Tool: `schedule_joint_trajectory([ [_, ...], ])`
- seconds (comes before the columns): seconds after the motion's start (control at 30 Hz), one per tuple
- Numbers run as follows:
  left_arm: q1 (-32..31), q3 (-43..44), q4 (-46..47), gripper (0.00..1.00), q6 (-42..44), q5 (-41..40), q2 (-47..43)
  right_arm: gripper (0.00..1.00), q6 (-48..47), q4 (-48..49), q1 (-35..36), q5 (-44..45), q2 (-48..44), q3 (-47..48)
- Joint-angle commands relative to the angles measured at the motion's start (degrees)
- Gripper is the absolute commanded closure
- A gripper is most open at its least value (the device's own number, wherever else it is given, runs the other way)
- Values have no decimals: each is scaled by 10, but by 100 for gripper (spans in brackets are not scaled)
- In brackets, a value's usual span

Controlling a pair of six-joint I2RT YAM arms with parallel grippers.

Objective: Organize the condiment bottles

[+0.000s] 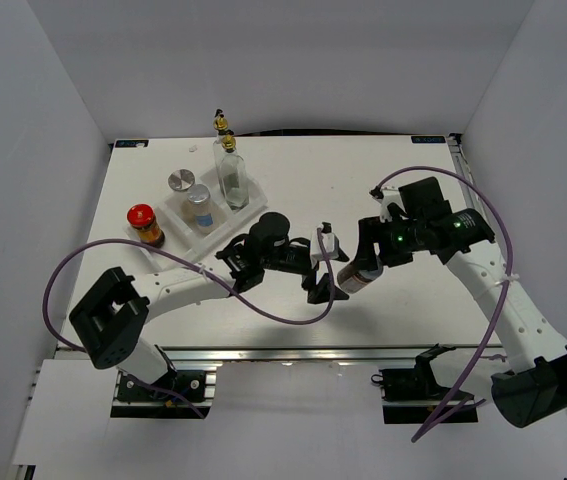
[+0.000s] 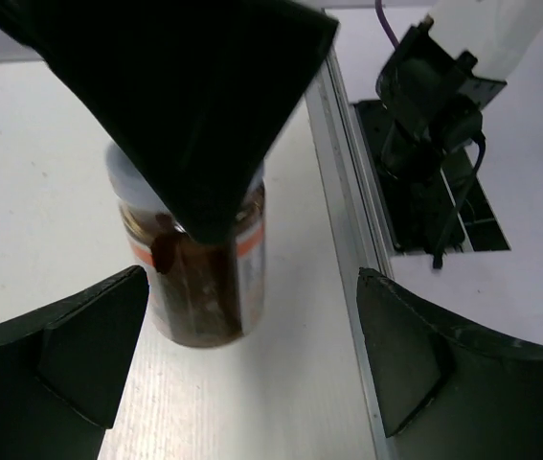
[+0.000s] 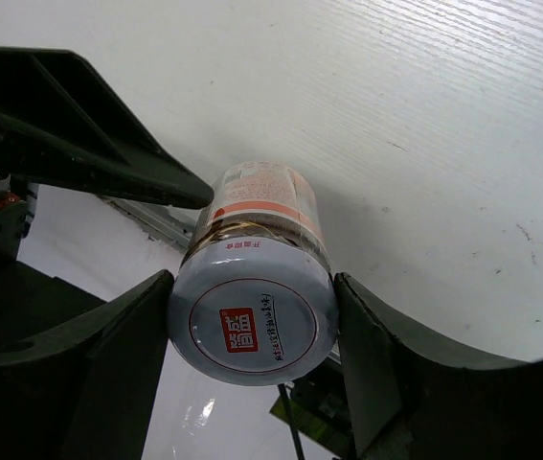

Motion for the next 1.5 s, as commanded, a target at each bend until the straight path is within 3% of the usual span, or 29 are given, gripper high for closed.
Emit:
schedule_joint_trajectory([
  [0.0, 1, 21, 66, 2, -23, 4, -1, 100, 3, 4, 9, -56, -5, 38],
  [0.5, 0, 68, 110, 2, -95, -4, 82, 100, -7, 36, 22, -93, -1, 50],
  [0.6, 0, 57, 136, 16, -117, -4, 79, 100, -6, 37, 23, -92, -1, 44],
  [0.7, 0, 54, 148, 42, -128, -3, 76, 100, -2, 41, 23, -83, 0, 36],
  [0.73, 0, 55, 148, 47, -131, -3, 76, 96, 0, 42, 23, -78, -1, 37],
  [0.83, 0, 56, 132, 69, -118, -17, 72, 59, 11, 53, 23, -68, -5, 46],
  [0.87, 0, 54, 130, 73, -116, -22, 70, 58, 13, 54, 22, -58, -5, 52],
  [0.9, 0, 54, 128, 88, -116, -27, 67, 58, 17, 50, 23, -48, -5, 61],
  [0.93, 0, 55, 124, 92, -116, -41, 65, 56, 20, 44, 23, -35, -4, 73],
  [1.03, 0, 50, 120, 94, -114, -52, 59, 39, 39, 44, 22, 3, -4, 103],
  [1.1, 0, 46, 122, 95, -114, -56, 56, 36, 47, 50, 23, 8, -5, 113],
  [1.33, 0, 39, 114, 100, -117, -83, 44, 11, 80, 69, 22, 65, 3, 117],
  [1.47, 0, 38, 115, 100, -117, -94, 43, 11, 92, 80, 23, 93, -4, 116],
])
